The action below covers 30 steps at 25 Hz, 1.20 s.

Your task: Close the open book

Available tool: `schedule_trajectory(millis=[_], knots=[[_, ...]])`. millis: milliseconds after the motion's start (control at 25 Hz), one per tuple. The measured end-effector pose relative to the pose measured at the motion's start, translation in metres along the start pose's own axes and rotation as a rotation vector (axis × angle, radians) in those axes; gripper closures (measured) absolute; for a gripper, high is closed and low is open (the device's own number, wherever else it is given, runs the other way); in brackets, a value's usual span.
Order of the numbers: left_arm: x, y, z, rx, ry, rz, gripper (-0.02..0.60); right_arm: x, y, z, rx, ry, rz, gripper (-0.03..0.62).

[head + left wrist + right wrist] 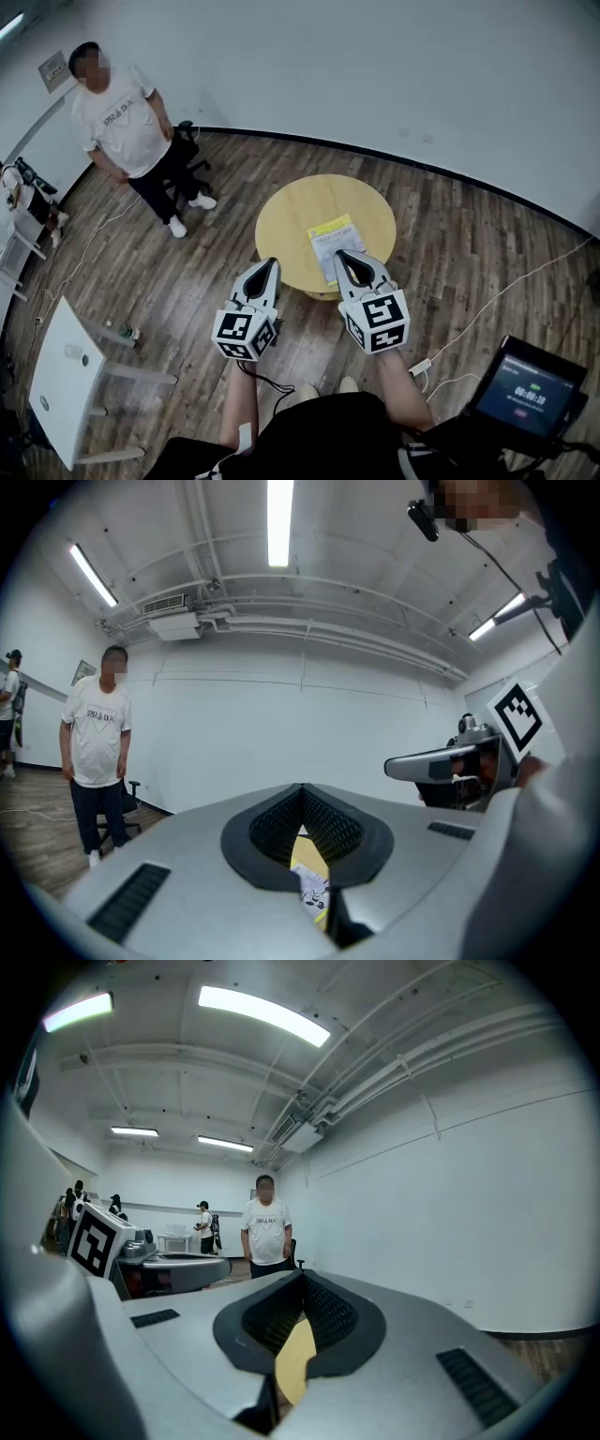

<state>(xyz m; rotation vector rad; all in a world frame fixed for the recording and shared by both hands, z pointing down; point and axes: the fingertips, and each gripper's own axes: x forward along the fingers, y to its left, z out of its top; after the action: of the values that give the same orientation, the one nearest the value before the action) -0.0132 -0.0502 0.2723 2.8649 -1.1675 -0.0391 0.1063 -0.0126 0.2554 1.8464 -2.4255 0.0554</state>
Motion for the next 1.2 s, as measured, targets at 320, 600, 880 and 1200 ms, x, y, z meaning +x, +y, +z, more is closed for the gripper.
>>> schedule_trajectory(millis=[320,600,880,1200], knots=[[0.004,-0.004,0.0,-0.005,0.0,-0.01,0.583,-0.001,0.002,-0.001,-0.007,0.013,-0.004,0.589],[0.004,-0.004,0.003,0.001,0.0,-0.012,0.583,0.001,0.005,0.006,-0.01,-0.002,0.006,0.589],[0.006,-0.005,0.003,0.005,-0.004,-0.015,0.583,0.001,0.006,0.006,-0.014,-0.005,0.01,0.589],[0.007,-0.003,0.007,0.009,-0.006,-0.016,0.583,0.004,0.007,0.011,-0.021,-0.009,0.011,0.589]])
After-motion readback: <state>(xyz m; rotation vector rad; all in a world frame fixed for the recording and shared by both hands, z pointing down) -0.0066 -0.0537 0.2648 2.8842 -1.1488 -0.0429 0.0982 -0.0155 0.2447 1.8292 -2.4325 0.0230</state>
